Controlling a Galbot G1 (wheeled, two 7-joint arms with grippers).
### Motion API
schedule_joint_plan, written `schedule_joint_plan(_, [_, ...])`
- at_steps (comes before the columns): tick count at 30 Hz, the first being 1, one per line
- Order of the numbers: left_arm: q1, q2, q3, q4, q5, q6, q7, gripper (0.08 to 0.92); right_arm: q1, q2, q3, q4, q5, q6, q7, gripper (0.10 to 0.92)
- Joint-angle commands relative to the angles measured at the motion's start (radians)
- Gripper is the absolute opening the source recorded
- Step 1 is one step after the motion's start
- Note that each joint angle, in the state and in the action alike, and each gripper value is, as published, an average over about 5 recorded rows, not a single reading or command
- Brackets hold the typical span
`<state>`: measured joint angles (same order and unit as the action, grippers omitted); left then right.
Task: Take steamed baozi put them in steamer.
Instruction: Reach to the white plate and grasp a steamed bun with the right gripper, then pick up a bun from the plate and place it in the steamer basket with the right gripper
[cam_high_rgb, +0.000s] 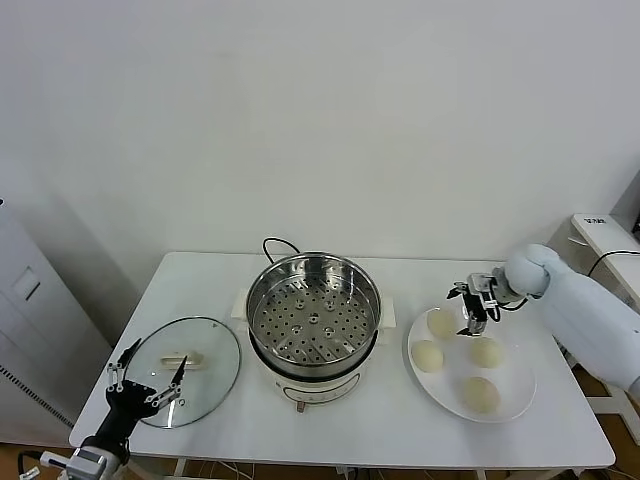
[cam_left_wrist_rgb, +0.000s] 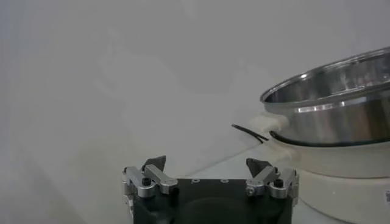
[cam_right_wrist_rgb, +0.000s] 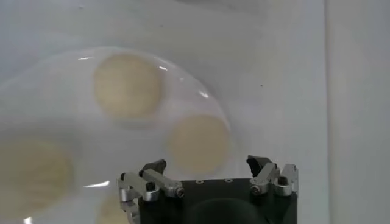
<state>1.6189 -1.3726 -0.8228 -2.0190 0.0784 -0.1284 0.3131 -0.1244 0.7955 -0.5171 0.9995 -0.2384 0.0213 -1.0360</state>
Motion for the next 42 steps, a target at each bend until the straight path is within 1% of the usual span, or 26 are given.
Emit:
schedule_joint_plan(1, [-0.012, 0.002, 0.009, 0.006, 0.008, 0.006, -0.001, 0.823, 0.025, 0.064, -0.037, -0.069, -0.031, 0.000, 0.023, 0.823])
schedule_joint_plan(9, [-0.014, -0.001, 0.002, 0.011, 0.009, 0.007, -0.002, 0.823, 0.017, 0.073, -0.039, -0.090, -0.035, 0.003, 0.023, 0.809])
schedule_joint_plan(14, [-0.011, -0.008, 0.001, 0.007, 0.011, 0.007, -0.002, 0.823, 0.018, 0.052, -0.052, -0.063, -0.033, 0.001, 0.021, 0.736])
schedule_joint_plan(20, [-0.008, -0.019, 0.006, 0.003, 0.019, 0.004, -0.002, 0.823, 0.008, 0.028, -0.056, -0.024, -0.031, 0.000, 0.026, 0.686])
schedule_joint_plan(24, [-0.005, -0.020, 0.006, -0.001, 0.022, 0.001, -0.002, 0.823, 0.015, 0.009, -0.068, -0.006, -0.027, -0.003, 0.025, 0.618])
schedule_joint_plan(28, [0.000, -0.021, 0.002, -0.004, 0.021, -0.003, -0.003, 0.823, 0.045, -0.021, -0.091, 0.016, -0.003, -0.004, 0.026, 0.516])
schedule_joint_plan(31, [0.003, -0.020, -0.003, -0.006, 0.020, -0.006, -0.003, 0.823, 0.107, -0.052, -0.149, 0.045, 0.048, -0.006, 0.024, 0.464])
schedule_joint_plan(34, [0.004, -0.020, -0.007, -0.008, 0.018, -0.008, -0.002, 0.823, 0.227, -0.089, -0.272, 0.089, 0.139, -0.007, 0.011, 0.452])
schedule_joint_plan(37, [0.002, -0.020, -0.009, -0.011, 0.016, -0.008, -0.003, 0.823, 0.422, -0.105, -0.444, 0.136, 0.267, -0.002, -0.009, 0.450])
schedule_joint_plan(42, [-0.001, -0.022, -0.011, -0.021, 0.016, -0.006, -0.003, 0.823, 0.791, -0.027, -0.762, 0.196, 0.470, 0.046, -0.055, 0.450])
